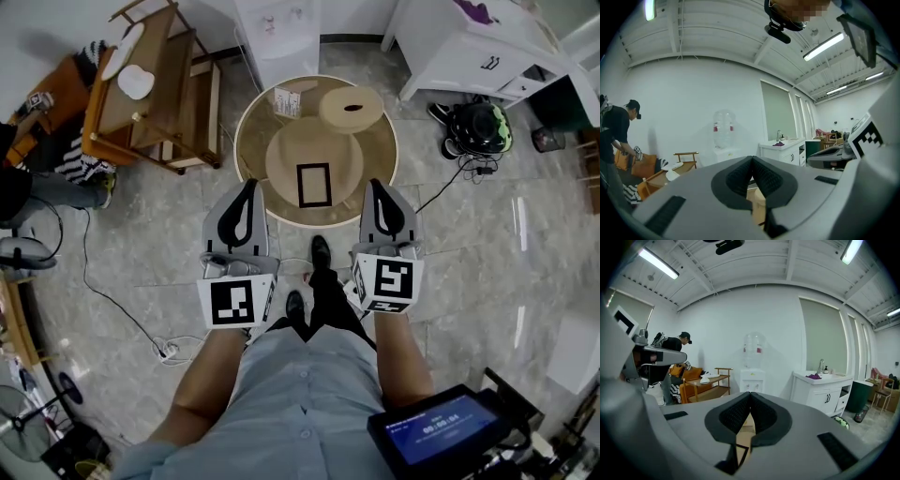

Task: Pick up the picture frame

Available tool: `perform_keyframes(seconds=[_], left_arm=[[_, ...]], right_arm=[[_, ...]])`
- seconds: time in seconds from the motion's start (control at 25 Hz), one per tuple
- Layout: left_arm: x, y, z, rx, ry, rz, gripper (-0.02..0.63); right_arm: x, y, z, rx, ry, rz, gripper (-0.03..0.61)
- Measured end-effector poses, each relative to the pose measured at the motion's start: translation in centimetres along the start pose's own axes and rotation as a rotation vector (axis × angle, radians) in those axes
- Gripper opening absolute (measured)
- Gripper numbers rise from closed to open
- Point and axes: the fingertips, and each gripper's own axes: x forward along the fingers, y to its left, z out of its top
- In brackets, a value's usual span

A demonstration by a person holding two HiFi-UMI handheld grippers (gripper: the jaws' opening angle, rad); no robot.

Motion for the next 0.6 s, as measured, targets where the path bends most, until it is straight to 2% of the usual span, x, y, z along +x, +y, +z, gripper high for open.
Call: perform_keyframes(seconds=[0.6], left_arm=[[10.2, 0.7, -10.9, -0.012, 0.170, -0.011, 0.011]], right_arm=[[11.4, -0.6, -11.3, 0.055, 0.207, 0.101, 0.015]])
